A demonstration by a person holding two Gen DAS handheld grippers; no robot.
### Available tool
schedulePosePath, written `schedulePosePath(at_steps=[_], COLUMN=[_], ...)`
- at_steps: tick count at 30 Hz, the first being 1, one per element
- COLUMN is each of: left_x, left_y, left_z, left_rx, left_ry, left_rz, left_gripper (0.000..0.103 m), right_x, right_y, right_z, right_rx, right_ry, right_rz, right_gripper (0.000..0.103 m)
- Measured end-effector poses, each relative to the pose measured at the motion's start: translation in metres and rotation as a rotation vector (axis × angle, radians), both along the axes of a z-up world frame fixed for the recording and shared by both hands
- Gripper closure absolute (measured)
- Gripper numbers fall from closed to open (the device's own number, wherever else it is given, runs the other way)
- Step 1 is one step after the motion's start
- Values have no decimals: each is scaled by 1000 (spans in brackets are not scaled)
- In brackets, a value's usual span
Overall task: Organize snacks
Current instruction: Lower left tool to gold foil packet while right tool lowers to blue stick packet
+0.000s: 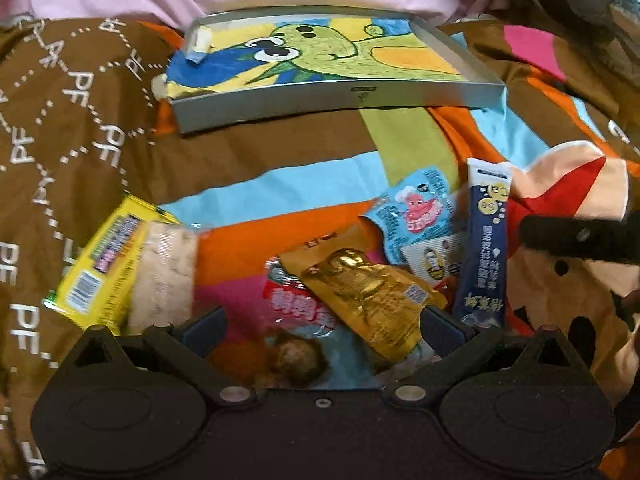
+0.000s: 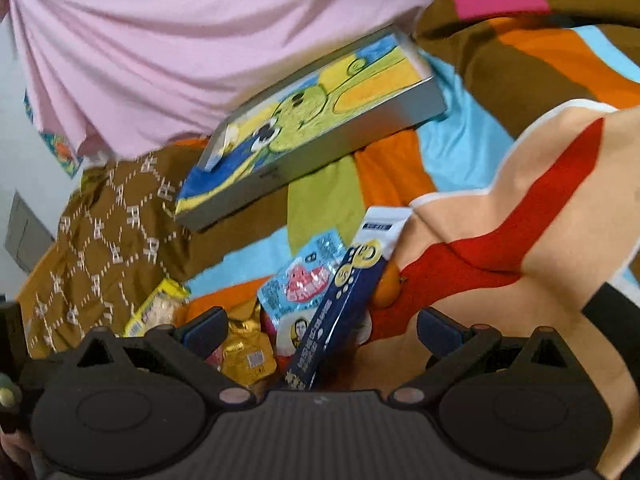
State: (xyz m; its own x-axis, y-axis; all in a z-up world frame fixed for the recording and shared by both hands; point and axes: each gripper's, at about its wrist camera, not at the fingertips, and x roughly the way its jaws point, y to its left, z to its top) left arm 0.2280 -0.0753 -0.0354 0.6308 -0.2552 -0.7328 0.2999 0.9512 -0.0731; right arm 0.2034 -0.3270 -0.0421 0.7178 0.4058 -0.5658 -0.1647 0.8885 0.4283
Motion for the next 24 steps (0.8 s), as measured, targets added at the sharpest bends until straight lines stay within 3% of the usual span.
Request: schedulePosePath(at_steps=[4,12,16,20,24], left_x=[5,24,26,29,34], left_y=[2,7,9,10,13], left_z=[-6,-9,-11,-15,-19], left_rx=[-67,-221,-277,-348,-426], left_ry=[-1,64,109,155,203], left_rz=[11,63,89,119,151], left_gripper=[1,1,3,11,22], right_x=[11,29,30,31,30], right_y=[5,7,-1,-7,-7], right_z=[-11,-17,-17,-19,-17], right_rx=[3,-10,48,85,154], right_ry=[24,-32,-8,16,31], right_rz=[2,22,-2,-25,12], right_gripper=[7,18,27,35,37])
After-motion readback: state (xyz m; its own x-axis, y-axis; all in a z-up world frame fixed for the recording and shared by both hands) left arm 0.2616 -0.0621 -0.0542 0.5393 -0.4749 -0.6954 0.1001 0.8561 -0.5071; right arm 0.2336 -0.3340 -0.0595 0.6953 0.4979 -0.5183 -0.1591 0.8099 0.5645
